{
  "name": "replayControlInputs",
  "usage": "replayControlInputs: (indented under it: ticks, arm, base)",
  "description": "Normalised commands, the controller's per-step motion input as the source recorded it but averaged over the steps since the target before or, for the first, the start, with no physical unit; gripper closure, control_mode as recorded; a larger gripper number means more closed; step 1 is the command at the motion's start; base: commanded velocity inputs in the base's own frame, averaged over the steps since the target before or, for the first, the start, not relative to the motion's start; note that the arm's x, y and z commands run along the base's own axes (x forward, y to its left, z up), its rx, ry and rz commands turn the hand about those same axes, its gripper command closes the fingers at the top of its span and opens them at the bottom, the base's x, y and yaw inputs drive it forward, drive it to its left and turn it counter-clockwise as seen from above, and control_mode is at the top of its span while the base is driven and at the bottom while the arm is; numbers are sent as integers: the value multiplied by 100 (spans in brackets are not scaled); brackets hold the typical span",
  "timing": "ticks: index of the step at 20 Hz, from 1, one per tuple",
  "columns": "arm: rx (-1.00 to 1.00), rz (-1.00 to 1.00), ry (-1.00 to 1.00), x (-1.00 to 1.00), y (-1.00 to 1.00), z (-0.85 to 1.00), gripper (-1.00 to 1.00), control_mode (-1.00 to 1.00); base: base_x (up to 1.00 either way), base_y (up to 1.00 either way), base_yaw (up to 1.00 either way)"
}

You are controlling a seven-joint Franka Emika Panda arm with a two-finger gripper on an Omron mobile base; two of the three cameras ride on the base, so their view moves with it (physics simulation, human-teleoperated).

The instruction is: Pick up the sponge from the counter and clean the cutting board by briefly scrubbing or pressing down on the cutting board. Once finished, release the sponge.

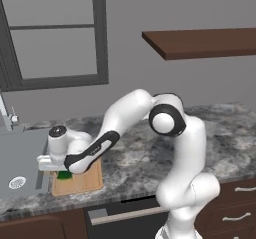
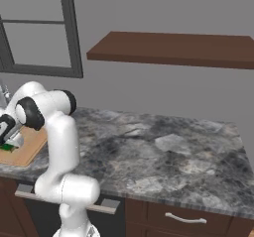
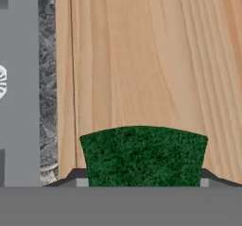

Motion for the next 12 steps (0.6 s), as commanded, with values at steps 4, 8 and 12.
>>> replayControlInputs:
  ticks: [4,8,12]
  arm:
    - [0,-11,-2,-1,32,0,100,-100]
    - [0,-12,0,0,0,0,100,-100]
    - [0,-11,0,3,-17,0,100,-100]
  base:
    - [0,0,0]
    - [0,0,0]
    - [0,0,0]
